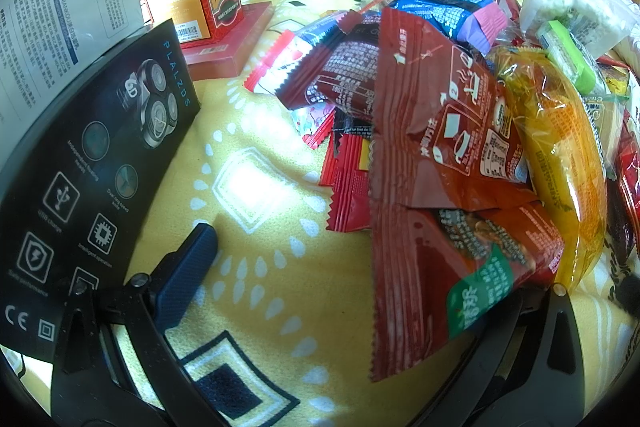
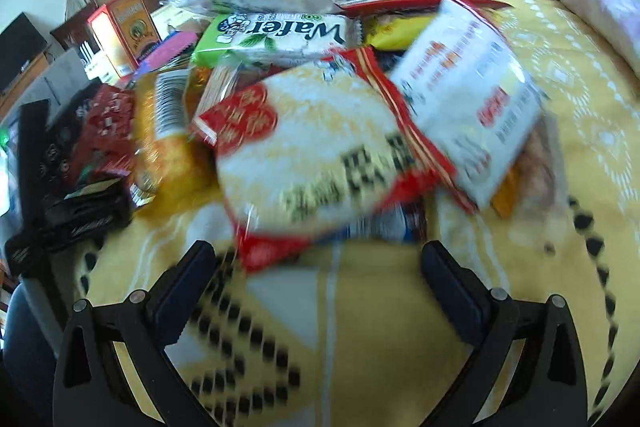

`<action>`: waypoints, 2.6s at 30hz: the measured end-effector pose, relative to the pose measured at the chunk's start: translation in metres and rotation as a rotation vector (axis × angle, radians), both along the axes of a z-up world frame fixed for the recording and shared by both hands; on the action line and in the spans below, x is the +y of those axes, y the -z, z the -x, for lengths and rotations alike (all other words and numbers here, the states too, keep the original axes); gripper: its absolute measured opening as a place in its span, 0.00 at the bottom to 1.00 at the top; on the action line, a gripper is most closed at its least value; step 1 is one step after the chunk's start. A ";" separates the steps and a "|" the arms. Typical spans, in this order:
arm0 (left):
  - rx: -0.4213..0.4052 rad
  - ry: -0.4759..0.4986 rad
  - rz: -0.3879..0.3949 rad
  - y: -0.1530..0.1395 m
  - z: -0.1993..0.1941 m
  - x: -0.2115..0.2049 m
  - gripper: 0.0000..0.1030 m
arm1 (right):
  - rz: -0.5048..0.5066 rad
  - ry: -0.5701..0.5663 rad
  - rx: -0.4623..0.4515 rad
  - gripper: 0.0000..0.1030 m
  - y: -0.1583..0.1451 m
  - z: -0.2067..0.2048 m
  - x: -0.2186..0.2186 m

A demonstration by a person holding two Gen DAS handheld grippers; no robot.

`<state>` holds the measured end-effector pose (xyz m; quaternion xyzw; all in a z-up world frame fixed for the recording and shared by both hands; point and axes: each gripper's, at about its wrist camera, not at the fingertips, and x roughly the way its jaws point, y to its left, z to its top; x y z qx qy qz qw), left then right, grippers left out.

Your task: Organize snacks

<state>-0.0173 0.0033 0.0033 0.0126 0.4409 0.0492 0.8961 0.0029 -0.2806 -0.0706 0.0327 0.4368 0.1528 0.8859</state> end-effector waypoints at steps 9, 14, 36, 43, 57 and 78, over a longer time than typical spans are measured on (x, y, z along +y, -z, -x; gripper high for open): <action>0.000 0.000 -0.002 0.001 0.000 0.000 1.00 | 0.032 -0.006 -0.053 1.00 0.007 0.021 0.000; -0.001 0.001 -0.003 0.002 0.000 0.000 1.00 | 0.009 0.009 -0.068 1.00 0.009 0.027 -0.005; -0.113 0.268 0.250 -0.076 0.063 0.004 0.85 | -0.025 0.046 -0.063 1.00 0.007 0.024 -0.009; 0.052 0.233 0.288 -0.055 0.011 0.003 0.89 | -0.028 0.042 -0.064 1.00 0.007 0.024 -0.010; 0.114 0.280 0.448 -0.064 0.089 0.036 0.66 | -0.306 -0.260 -0.003 0.83 -0.052 0.040 0.006; -0.092 0.480 0.196 -0.097 0.041 0.010 0.98 | -0.262 -0.229 -0.075 0.45 -0.084 -0.004 0.030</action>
